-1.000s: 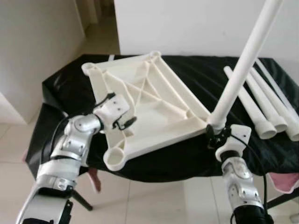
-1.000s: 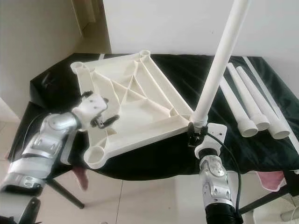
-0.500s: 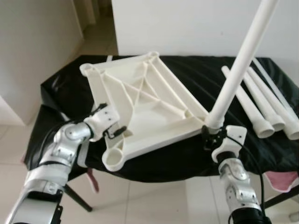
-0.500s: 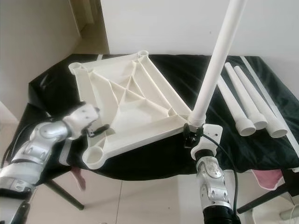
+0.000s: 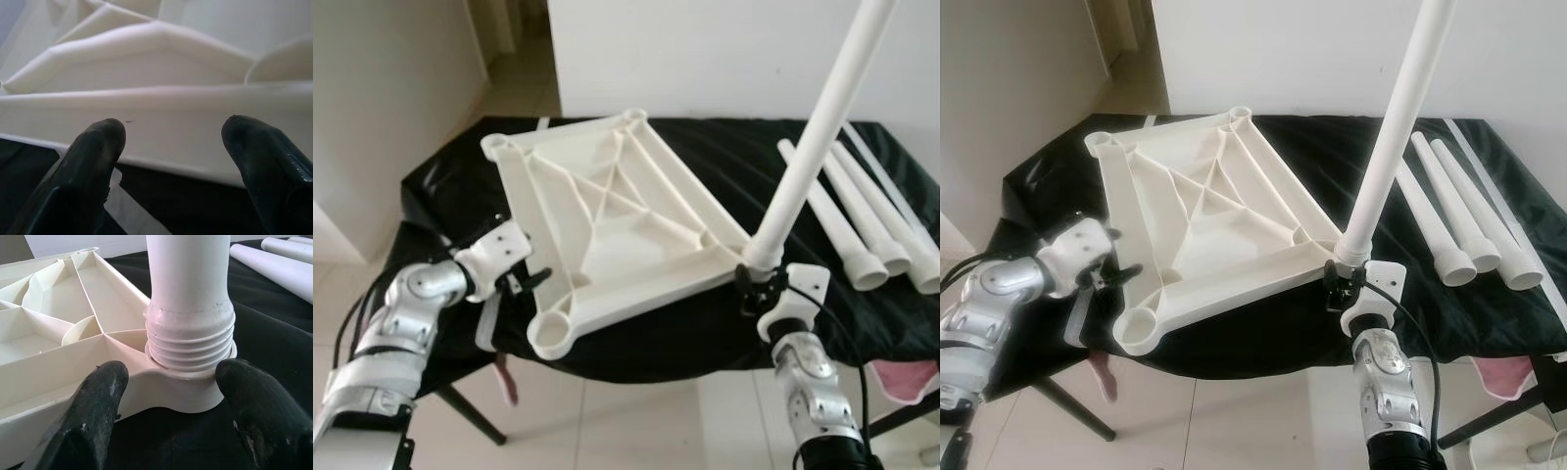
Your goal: Building children table
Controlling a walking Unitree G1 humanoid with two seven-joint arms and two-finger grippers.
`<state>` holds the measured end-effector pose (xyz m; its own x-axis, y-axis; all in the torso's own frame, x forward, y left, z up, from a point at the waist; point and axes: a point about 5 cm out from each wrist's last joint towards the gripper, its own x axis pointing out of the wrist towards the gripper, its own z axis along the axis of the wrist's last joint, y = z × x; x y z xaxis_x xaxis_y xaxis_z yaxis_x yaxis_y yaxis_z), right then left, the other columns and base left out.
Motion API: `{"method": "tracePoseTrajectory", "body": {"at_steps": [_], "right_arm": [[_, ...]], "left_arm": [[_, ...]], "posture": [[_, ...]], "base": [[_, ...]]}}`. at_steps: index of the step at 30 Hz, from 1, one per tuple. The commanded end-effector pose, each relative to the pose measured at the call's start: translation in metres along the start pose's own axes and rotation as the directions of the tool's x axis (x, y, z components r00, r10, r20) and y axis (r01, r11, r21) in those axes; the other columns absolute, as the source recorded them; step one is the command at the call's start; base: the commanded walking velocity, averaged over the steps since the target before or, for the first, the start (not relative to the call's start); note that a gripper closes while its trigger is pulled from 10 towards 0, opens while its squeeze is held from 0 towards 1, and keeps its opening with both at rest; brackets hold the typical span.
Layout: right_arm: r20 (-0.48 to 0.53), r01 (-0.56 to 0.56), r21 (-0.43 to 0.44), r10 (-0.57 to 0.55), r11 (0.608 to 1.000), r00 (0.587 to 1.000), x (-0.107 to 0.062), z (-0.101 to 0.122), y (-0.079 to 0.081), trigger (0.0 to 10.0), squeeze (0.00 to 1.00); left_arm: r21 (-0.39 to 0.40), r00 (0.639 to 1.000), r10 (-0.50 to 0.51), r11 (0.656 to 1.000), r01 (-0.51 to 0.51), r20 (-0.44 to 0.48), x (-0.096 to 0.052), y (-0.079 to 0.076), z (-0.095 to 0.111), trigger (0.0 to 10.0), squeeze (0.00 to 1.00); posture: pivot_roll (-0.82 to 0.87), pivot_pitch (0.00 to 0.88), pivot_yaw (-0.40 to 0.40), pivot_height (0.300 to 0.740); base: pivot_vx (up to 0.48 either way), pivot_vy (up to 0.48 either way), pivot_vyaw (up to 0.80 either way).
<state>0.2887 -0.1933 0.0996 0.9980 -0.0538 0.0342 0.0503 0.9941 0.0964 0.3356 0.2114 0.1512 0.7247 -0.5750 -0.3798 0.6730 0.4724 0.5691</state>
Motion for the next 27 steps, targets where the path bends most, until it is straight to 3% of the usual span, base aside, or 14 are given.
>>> {"method": "tracePoseTrajectory", "body": {"at_steps": [1,2,6,14,18,21,24,27], "right_arm": [[-0.005,-0.008,0.004,0.008,1.000,1.000,0.002,0.001,0.001,10.0,0.00],[-0.005,-0.008,0.004,0.008,1.000,1.000,0.002,0.001,0.001,10.0,0.00],[0.000,-0.004,0.004,0.004,1.000,1.000,0.006,0.003,0.000,10.0,0.00],[-0.012,-0.003,-0.016,0.003,1.000,1.000,0.019,0.007,-0.002,10.0,0.00],[-0.088,-0.075,-0.052,0.070,0.996,0.994,0.035,0.004,0.005,10.0,0.00],[-0.102,-0.109,-0.054,0.103,0.993,0.989,0.039,0.003,0.009,10.0,0.00],[-0.125,-0.208,-0.072,0.198,0.975,0.972,0.049,0.002,0.020,10.0,0.00],[-0.130,-0.238,-0.081,0.227,0.968,0.965,0.055,0.002,0.026,10.0,0.00]], "left_arm": [[0.031,0.998,-0.058,0.998,0.059,-0.031,0.000,-0.013,-0.007,10.0,0.00],[0.031,0.998,-0.058,0.998,0.059,-0.031,0.000,-0.013,-0.007,10.0,0.00],[0.037,0.984,-0.178,0.983,0.178,-0.009,0.002,-0.037,-0.004,10.0,0.00],[0.046,0.950,-0.308,0.951,0.306,0.059,0.004,-0.059,0.011,10.0,0.00],[0.053,0.904,-0.404,0.915,0.401,0.140,0.005,-0.078,0.031,10.0,0.00],[0.050,0.888,-0.425,0.905,0.423,0.172,0.005,-0.083,0.039,10.0,0.00],[0.076,0.841,-0.479,0.876,0.476,0.250,0.005,-0.098,0.060,10.0,0.00],[0.081,0.825,-0.488,0.870,0.487,0.285,0.008,-0.104,0.070,10.0,0.00]], "posture": [[-0.06,0.000,0.025,0.740],[-0.06,0.000,0.025,0.740],[-0.05,0.000,0.029,0.740],[-0.05,0.000,0.033,0.740],[-0.05,0.000,0.034,0.740],[-0.05,0.000,0.035,0.740],[-0.06,0.005,0.040,0.740],[-0.06,0.007,0.039,0.740]], "base": [[0.000,0.000,0.00],[0.000,0.000,0.00],[0.000,0.000,0.00],[0.000,0.000,0.00],[0.000,0.000,0.00],[0.000,0.000,0.00],[0.000,0.000,0.00],[0.000,0.000,0.00]]}}
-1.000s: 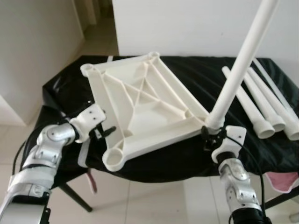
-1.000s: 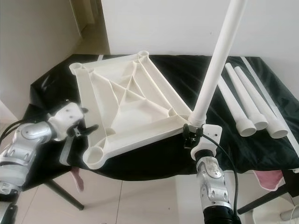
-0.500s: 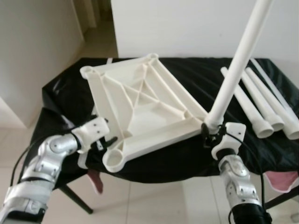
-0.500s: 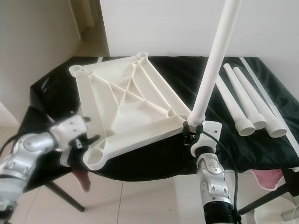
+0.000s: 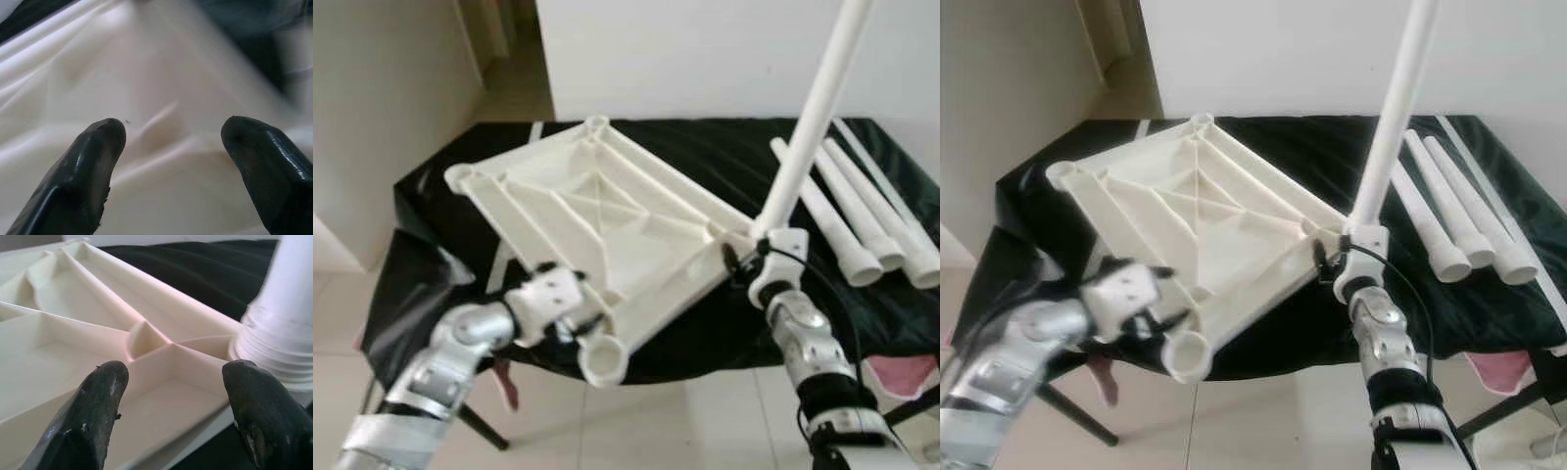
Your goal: Building children table
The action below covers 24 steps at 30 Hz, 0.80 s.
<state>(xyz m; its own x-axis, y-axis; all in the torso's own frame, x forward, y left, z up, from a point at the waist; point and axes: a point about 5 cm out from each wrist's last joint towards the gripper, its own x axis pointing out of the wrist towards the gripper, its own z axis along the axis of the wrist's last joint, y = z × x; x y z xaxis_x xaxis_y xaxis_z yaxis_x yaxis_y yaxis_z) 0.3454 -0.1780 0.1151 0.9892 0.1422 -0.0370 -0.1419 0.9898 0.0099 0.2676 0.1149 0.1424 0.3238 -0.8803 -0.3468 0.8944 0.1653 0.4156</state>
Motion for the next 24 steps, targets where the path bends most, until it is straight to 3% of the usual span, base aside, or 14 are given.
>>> {"method": "tracePoseTrajectory", "body": {"at_steps": [1,5,8,10,12,18,24], "right_arm": [[-0.038,-0.044,-0.007,0.044,0.999,0.998,0.000,-0.009,0.007,10.0,0.00],[-0.021,-0.063,-0.015,0.062,0.998,0.998,0.007,-0.004,0.010,10.0,0.00],[0.004,-0.038,-0.005,0.038,0.999,0.999,0.004,-0.002,0.004,10.0,0.00],[0.006,-0.038,-0.006,0.038,0.999,0.999,0.004,-0.002,0.003,10.0,0.00],[0.045,-0.009,0.014,0.008,1.000,0.999,-0.005,-0.001,-0.006,10.0,0.00],[0.123,0.015,0.017,-0.017,1.000,0.992,-0.023,0.003,-0.018,10.0,0.00],[0.158,0.014,0.007,-0.015,1.000,0.987,-0.038,0.008,-0.022,10.0,0.00]], "left_arm": [[-0.010,0.995,-0.104,0.994,0.104,0.006,0.002,-0.008,0.002,10.0,0.00],[0.010,0.999,-0.038,0.999,0.038,0.024,0.009,-0.001,0.008,10.0,0.00],[0.059,0.998,0.069,0.996,-0.069,0.001,0.002,0.014,0.004,10.0,0.00],[0.060,0.997,0.075,0.995,-0.075,-0.001,0.002,0.015,0.004,10.0,0.00],[0.044,0.995,0.100,0.994,-0.099,-0.023,-0.011,0.026,0.000,10.0,0.00],[0.029,0.993,0.098,0.995,-0.097,-0.064,-0.032,0.043,-0.008,10.0,0.00],[0.041,0.990,0.063,0.997,-0.058,-0.125,-0.041,0.052,-0.023,10.0,0.00]], "posture": [[-0.06,0.007,0.039,0.740],[-0.05,0.010,0.033,0.740],[-0.05,0.010,0.031,0.740],[-0.05,0.010,0.031,0.740],[-0.05,0.011,0.031,0.740],[-0.05,0.011,0.033,0.740],[-0.07,0.009,0.050,0.740]], "base": [[0.000,0.000,0.00],[0.000,0.000,0.00],[0.000,0.000,0.00],[0.000,0.000,0.00],[0.000,0.000,0.00],[0.000,0.000,0.00],[0.000,0.000,0.00]]}}
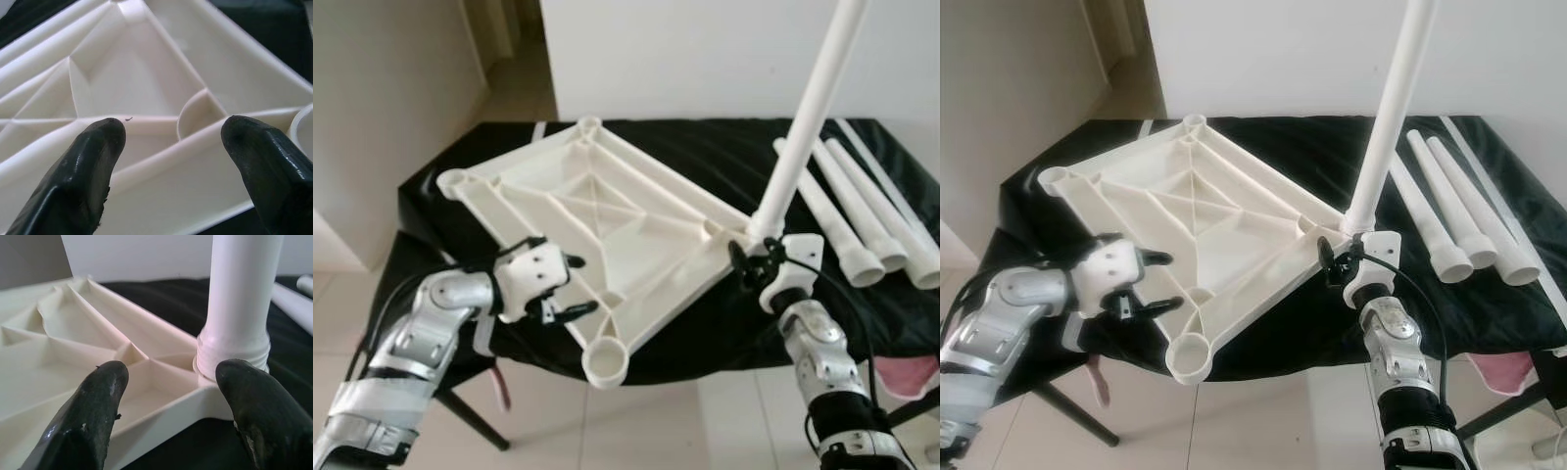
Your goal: Building children table
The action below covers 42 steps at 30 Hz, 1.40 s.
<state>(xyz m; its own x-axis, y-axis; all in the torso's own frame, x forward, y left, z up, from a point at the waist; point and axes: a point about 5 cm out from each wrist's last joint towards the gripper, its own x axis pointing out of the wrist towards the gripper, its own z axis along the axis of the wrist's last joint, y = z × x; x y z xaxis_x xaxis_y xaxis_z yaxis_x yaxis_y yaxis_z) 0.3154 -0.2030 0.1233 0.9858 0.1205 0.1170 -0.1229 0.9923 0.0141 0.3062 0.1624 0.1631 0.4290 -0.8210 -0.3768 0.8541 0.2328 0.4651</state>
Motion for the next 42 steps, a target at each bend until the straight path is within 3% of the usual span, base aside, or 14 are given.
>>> {"method": "tracePoseTrajectory", "body": {"at_steps": [1,7,10,13,18,21,22,24,29,31,32,33,42], "right_arm": [[0.007,-0.007,0.001,0.007,1.000,1.000,-0.007,0.003,-0.002,10.0,0.00],[0.011,-0.017,-0.011,0.017,1.000,1.000,-0.016,0.006,-0.004,10.0,0.00],[0.024,-0.022,-0.013,0.022,1.000,0.999,-0.020,0.011,-0.002,10.0,0.00],[0.026,-0.023,-0.015,0.023,1.000,0.999,-0.022,0.013,-0.001,10.0,0.00],[0.020,-0.016,-0.013,0.016,1.000,1.000,-0.029,0.013,-0.001,10.0,0.00],[0.004,-0.015,-0.012,0.015,1.000,1.000,-0.035,0.010,-0.002,10.0,0.00],[-0.001,-0.016,-0.013,0.016,1.000,1.000,-0.036,0.010,-0.002,10.0,0.00],[-0.005,-0.016,-0.014,0.016,1.000,1.000,-0.037,0.009,-0.002,10.0,0.00],[-0.020,-0.020,-0.018,0.020,1.000,1.000,-0.038,0.009,-0.004,10.0,0.00],[-0.022,-0.028,-0.019,0.028,0.999,0.999,-0.036,0.010,-0.003,10.0,0.00],[-0.022,-0.028,-0.019,0.028,0.999,0.999,-0.036,0.010,-0.003,10.0,0.00],[-0.021,-0.037,-0.021,0.037,0.999,0.999,-0.032,0.011,-0.001,10.0,0.00],[-0.009,-0.077,-0.021,0.076,0.997,0.997,-0.023,0.015,0.009,10.0,0.00]], "left_arm": [[0.028,0.998,-0.041,0.999,0.043,-0.049,-0.004,0.002,-0.009,10.0,0.00],[0.051,0.993,-0.032,0.998,0.038,-0.115,-0.004,0.016,-0.021,10.0,0.00],[0.045,0.978,0.049,0.998,-0.041,-0.202,-0.001,0.033,-0.032,10.0,0.00],[0.052,0.976,0.052,0.998,-0.042,-0.211,-0.002,0.037,-0.033,10.0,0.00],[-0.017,0.990,-0.021,1.000,0.018,-0.140,-0.011,0.041,-0.030,10.0,0.00],[-0.115,0.985,-0.172,0.979,0.169,-0.011,-0.020,0.033,-0.025,10.0,0.00],[-0.161,0.979,-0.203,0.966,0.201,0.005,-0.021,0.032,-0.027,10.0,0.00],[-0.168,0.974,-0.225,0.960,0.223,0.007,-0.022,0.030,-0.028,10.0,0.00],[-0.144,0.962,-0.274,0.952,0.269,-0.012,-0.023,0.023,-0.033,10.0,0.00],[-0.090,0.954,-0.279,0.959,0.270,-0.112,-0.020,0.016,-0.043,10.0,0.00],[-0.090,0.954,-0.279,0.959,0.270,-0.112,-0.020,0.016,-0.043,10.0,0.00],[-0.006,0.943,-0.259,0.965,0.263,-0.210,-0.018,0.011,-0.052,10.0,0.00],[0.044,0.927,-0.266,0.957,0.287,-0.265,-0.019,0.010,-0.055,10.0,0.00]], "posture": [[-0.07,0.009,0.050,0.740],[-0.08,0.008,0.064,0.740],[-0.09,0.008,0.080,0.740],[-0.10,0.007,0.086,0.740],[-0.10,0.007,0.095,0.740],[-0.10,0.005,0.096,0.740],[-0.10,0.006,0.095,0.740],[-0.10,0.006,0.095,0.740],[-0.09,0.011,0.085,0.740],[-0.09,0.012,0.083,0.740],[-0.09,0.012,0.083,0.740],[-0.09,0.013,0.078,0.740],[-0.08,0.016,0.074,0.740]], "base": [[0.000,0.000,0.00],[0.000,0.000,0.00],[0.000,0.000,0.00],[0.000,0.000,0.00],[0.000,0.000,0.00],[0.000,0.000,0.00],[0.000,0.000,0.00],[0.000,0.000,0.00],[0.000,0.000,0.00],[0.000,0.000,0.00],[0.000,0.000,0.00],[0.000,0.000,0.00],[0.000,0.000,0.00]]}}
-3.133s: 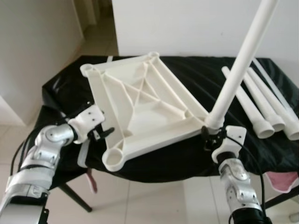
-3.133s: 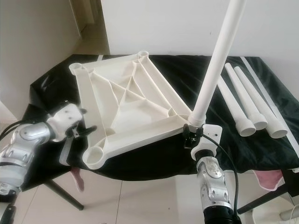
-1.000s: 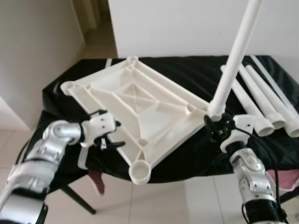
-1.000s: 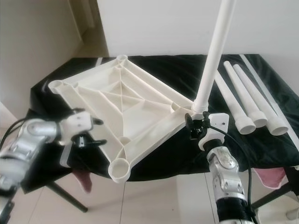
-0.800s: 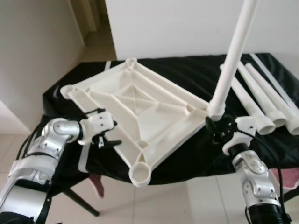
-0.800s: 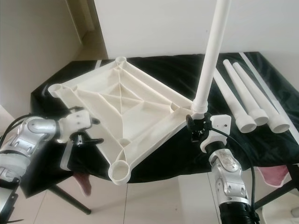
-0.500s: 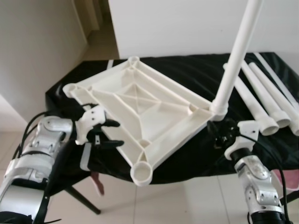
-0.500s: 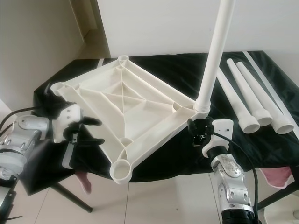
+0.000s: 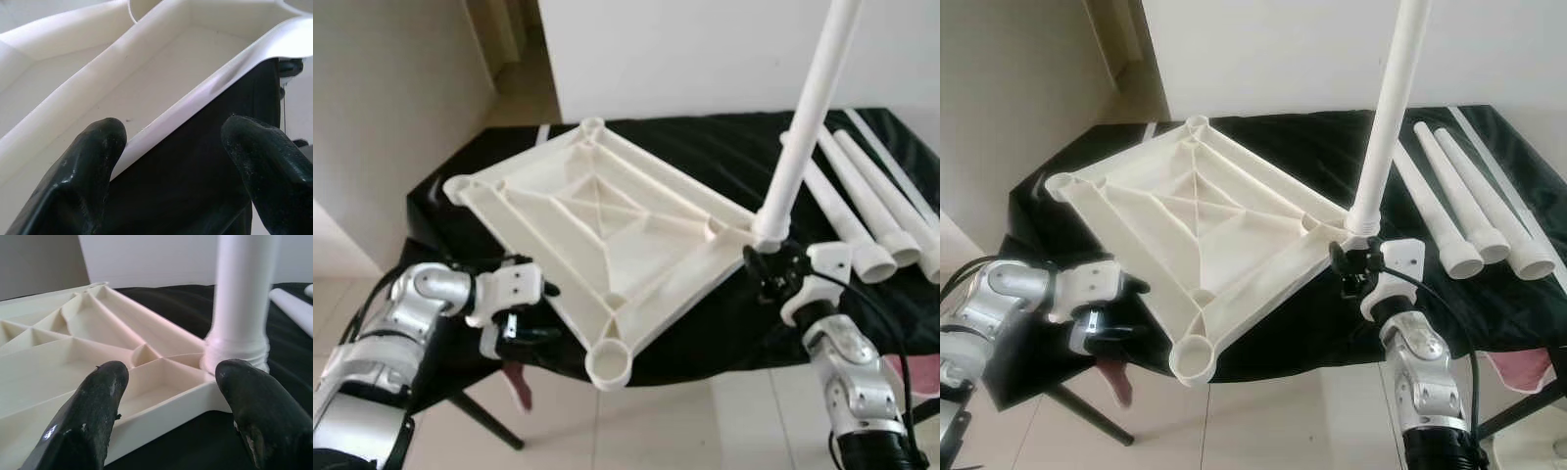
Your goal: Building children table
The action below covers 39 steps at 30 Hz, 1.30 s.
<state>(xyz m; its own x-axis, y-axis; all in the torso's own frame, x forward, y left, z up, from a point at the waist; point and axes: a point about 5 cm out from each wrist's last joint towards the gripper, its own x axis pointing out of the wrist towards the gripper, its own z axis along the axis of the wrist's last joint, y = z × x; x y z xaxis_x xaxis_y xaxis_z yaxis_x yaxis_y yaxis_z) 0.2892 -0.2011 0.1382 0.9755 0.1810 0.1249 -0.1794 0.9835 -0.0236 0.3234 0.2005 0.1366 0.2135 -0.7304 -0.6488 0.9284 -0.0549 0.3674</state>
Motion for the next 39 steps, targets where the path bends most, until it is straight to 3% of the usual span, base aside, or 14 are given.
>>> {"method": "tracePoseTrajectory", "body": {"at_steps": [1,9,11,17,20,24,32,36,37,38,39], "right_arm": [[-0.018,-0.016,0.008,0.016,1.000,1.000,0.001,-0.003,0.003,10.0,0.00],[-0.024,-0.007,0.003,0.007,1.000,1.000,-0.002,-0.003,0.000,10.0,0.00],[-0.024,-0.006,0.004,0.006,1.000,1.000,-0.003,-0.004,0.001,10.0,0.00],[-0.025,-0.008,0.006,0.008,1.000,1.000,-0.002,-0.005,0.003,10.0,0.00],[-0.025,-0.007,0.003,0.007,1.000,1.000,-0.001,-0.004,0.003,10.0,0.00],[-0.025,-0.008,0.002,0.008,1.000,1.000,0.000,-0.004,0.003,10.0,0.00],[-0.023,-0.009,0.001,0.009,1.000,1.000,0.002,-0.003,0.003,10.0,0.00],[-0.019,-0.007,0.001,0.007,1.000,1.000,0.002,-0.002,0.004,10.0,0.00],[-0.019,-0.005,0.002,0.005,1.000,1.000,0.001,-0.002,0.005,10.0,0.00],[-0.019,-0.005,0.002,0.005,1.000,1.000,0.001,-0.002,0.005,10.0,0.00],[-0.019,-0.004,0.002,0.004,1.000,1.000,0.001,-0.003,0.005,10.0,0.00]], "left_arm": [[-0.004,0.997,0.024,1.000,-0.025,-0.077,-0.003,-0.002,-0.011,10.0,0.00],[0.011,0.991,0.064,0.998,-0.063,-0.119,0.003,0.005,-0.010,10.0,0.00],[0.006,0.977,0.138,0.990,-0.139,-0.163,0.005,0.016,-0.010,10.0,0.00],[0.038,0.964,0.172,0.985,-0.168,-0.204,0.006,0.023,-0.008,10.0,0.00],[0.056,0.949,0.228,0.974,-0.221,-0.216,0.008,0.038,0.001,10.0,0.00],[0.020,0.955,0.220,0.975,-0.220,-0.197,0.010,0.042,0.006,10.0,0.00],[0.048,0.943,0.233,0.972,-0.229,-0.238,0.010,0.048,0.008,10.0,0.00],[-0.010,0.932,0.231,0.970,-0.243,-0.281,0.011,0.049,0.005,10.0,0.00],[-0.082,0.925,0.251,0.955,-0.284,-0.287,0.010,0.052,0.003,10.0,0.00],[-0.082,0.925,0.251,0.955,-0.284,-0.287,0.010,0.052,0.003,10.0,0.00],[-0.136,0.923,0.254,0.943,-0.302,-0.287,0.010,0.051,0.002,10.0,0.00]], "posture": [[-0.08,0.015,0.074,0.740],[-0.09,0.019,0.078,0.740],[-0.09,0.020,0.080,0.740],[-0.09,0.020,0.081,0.740],[-0.10,0.019,0.079,0.740],[-0.10,0.019,0.079,0.740],[-0.09,0.017,0.079,0.740],[-0.10,0.018,0.086,0.740],[-0.10,0.018,0.086,0.740],[-0.10,0.018,0.086,0.740],[-0.11,0.017,0.090,0.740]], "base": [[0.000,0.000,0.00],[0.000,0.000,0.00],[0.000,0.000,0.00],[0.000,0.000,0.00],[0.000,0.000,0.00],[0.000,0.000,0.00],[0.000,0.000,0.00],[0.000,0.000,0.00],[0.000,0.000,0.00],[0.000,0.000,0.00],[0.000,0.000,0.00]]}}
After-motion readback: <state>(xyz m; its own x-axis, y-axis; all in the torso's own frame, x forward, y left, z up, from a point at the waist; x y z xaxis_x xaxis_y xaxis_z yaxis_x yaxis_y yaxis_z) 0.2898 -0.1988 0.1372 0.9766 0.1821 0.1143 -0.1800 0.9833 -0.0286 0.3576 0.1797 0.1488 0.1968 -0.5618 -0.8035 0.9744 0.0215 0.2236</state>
